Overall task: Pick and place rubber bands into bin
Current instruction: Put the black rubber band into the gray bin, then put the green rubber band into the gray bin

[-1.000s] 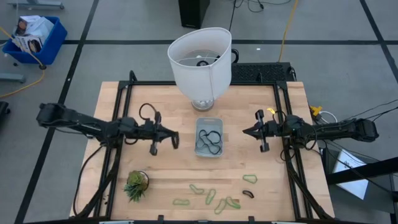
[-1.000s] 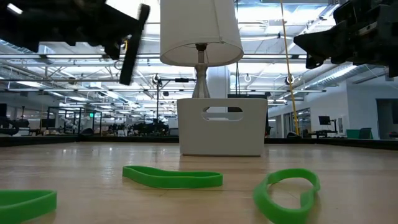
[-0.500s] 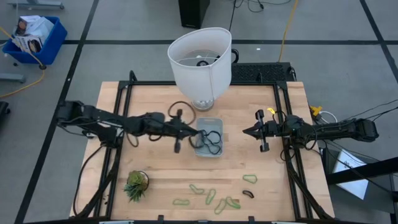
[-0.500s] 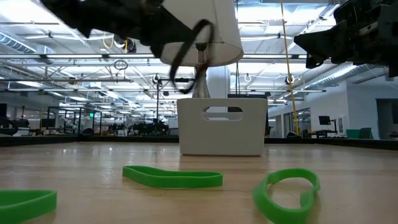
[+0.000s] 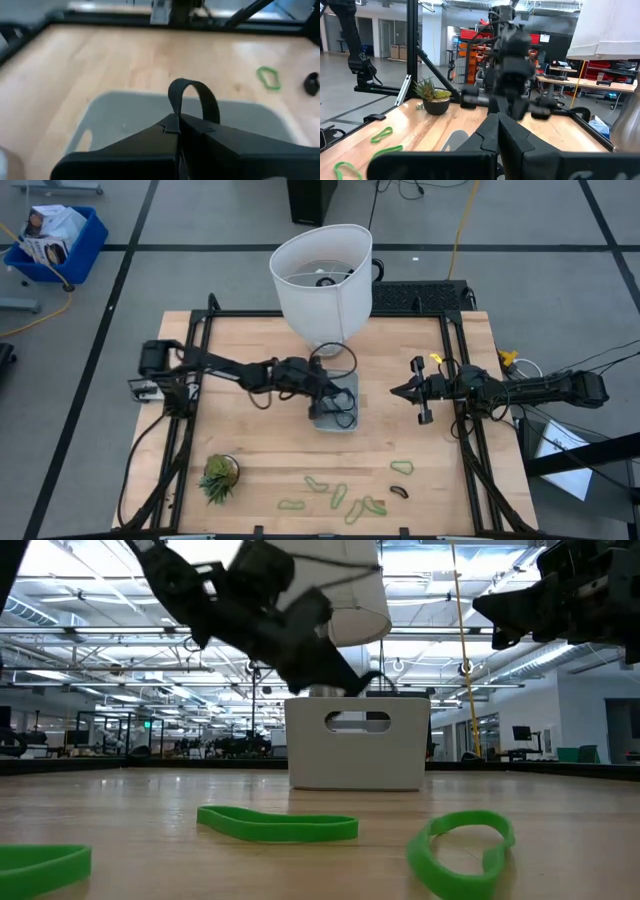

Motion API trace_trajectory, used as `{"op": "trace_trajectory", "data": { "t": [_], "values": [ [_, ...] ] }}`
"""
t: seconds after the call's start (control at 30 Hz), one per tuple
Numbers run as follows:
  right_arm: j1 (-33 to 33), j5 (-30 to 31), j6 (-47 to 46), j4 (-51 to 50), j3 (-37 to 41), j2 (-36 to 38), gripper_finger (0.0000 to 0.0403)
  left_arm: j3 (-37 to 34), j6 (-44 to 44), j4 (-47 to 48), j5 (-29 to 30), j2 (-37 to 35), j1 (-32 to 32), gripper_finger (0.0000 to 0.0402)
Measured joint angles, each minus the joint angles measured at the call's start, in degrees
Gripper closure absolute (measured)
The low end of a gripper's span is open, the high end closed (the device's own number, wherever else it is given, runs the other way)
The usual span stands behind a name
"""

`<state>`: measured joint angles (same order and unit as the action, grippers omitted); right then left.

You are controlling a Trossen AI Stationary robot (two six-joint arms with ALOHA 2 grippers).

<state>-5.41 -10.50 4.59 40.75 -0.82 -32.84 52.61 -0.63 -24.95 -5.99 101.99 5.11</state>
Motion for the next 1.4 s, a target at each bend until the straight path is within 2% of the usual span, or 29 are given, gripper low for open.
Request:
{"op": "trace_trajectory", "data": {
  "t": [0.13,0.3,0.47,0.67,0.77,0.87,0.93,1.03,1.2,1.33,1.4],
  "values": [
    [0.00,0.00,0.60,-0.32,0.00,-0.02,0.0403,1.68,-0.11,-0.02,-1.57,4.25,0.22,0.0401],
    [0.00,0.00,0.60,-0.54,0.00,-0.02,0.0403,2.31,-1.04,1.61,-1.78,5.95,0.17,0.0389],
    [0.00,0.00,0.60,-0.78,0.00,-0.11,0.0403,2.33,-1.39,2.88,-1.76,5.22,-0.02,0.0334],
    [0.00,-0.02,0.60,-0.80,0.00,-0.13,0.0403,2.33,1.41,0.04,-3.46,3.89,-0.54,0.0243],
    [0.00,-0.02,0.58,-0.86,0.00,-0.13,0.0403,2.31,4.64,1.86,-3.74,0.07,-1.75,0.0206],
    [0.00,-0.02,0.58,-0.98,0.00,-0.13,0.0403,2.31,11.34,7.41,-3.71,-6.04,-4.88,0.0195],
    [0.00,-0.02,0.60,-1.14,0.00,-0.14,0.0403,2.31,15.05,11.66,0.04,-10.31,-7.34,0.0206],
    [0.00,-0.02,0.60,-1.17,0.00,-0.13,0.0403,2.31,17.79,17.63,4.41,-17.37,-9.89,0.0250],
    [0.00,-0.02,0.48,-1.22,0.00,-0.13,0.0403,2.33,18.78,28.16,5.35,-26.16,-11.76,0.0377],
    [0.00,-0.02,0.41,-1.25,0.00,-0.13,0.0403,1.84,18.60,35.45,10.85,-30.99,-13.34,0.0390],
    [0.00,-0.02,0.41,-1.26,0.00,-0.13,0.0403,0.13,20.05,35.62,10.89,-33.37,-14.13,0.0396]
  ]
}}
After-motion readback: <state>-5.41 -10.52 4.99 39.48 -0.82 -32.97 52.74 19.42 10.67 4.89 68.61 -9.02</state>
